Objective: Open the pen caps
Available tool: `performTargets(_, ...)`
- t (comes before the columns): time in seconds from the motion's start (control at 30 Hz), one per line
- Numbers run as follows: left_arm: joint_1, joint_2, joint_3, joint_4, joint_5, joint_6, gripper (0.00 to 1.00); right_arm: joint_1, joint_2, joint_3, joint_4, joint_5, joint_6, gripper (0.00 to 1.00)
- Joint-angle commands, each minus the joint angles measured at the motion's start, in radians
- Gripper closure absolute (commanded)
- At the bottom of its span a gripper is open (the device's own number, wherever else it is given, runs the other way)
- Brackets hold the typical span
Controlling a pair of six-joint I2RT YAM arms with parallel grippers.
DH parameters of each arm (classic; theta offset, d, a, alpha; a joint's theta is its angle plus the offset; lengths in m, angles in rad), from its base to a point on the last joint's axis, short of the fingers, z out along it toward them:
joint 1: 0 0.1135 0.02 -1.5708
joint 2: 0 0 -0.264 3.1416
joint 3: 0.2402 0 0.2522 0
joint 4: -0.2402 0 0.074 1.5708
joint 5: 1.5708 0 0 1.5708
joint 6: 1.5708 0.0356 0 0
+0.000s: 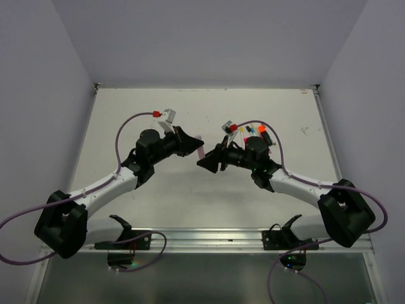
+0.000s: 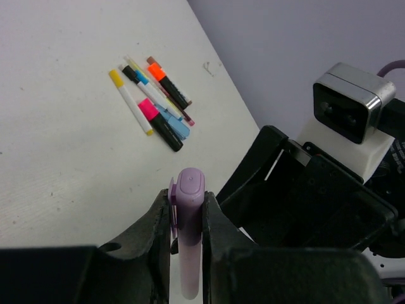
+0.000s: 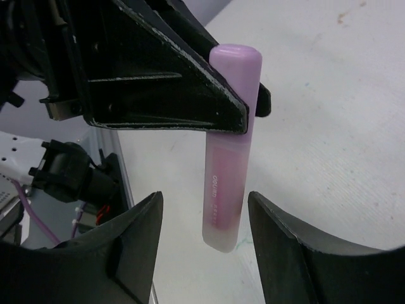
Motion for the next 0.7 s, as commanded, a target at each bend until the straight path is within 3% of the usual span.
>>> performTargets(0.0,0.005,-0.092,-0.032,0.136,0.077,0.054,1.00,0.004,-0.047,-0.001,0.112,-0.132,0.017,0.39)
performTargets(0.27,0.008,-0.204,-0.090,0.230,0.200,0.072,1.00,0.004,-0.040,0.036,0.161,-0.259,0.046,0.37)
performTargets(0.6,0.008,-0.230,-0.135,0.328,0.274,0.055,1.00,0.004,-0.040,0.066,0.203,-0.353,0.060,0.57)
performTargets(0.67,0.008,-0.226,-0.138,0.351,0.275,0.048,1.00,0.004,-0.034,0.072,0.201,-0.359,0.061,0.68)
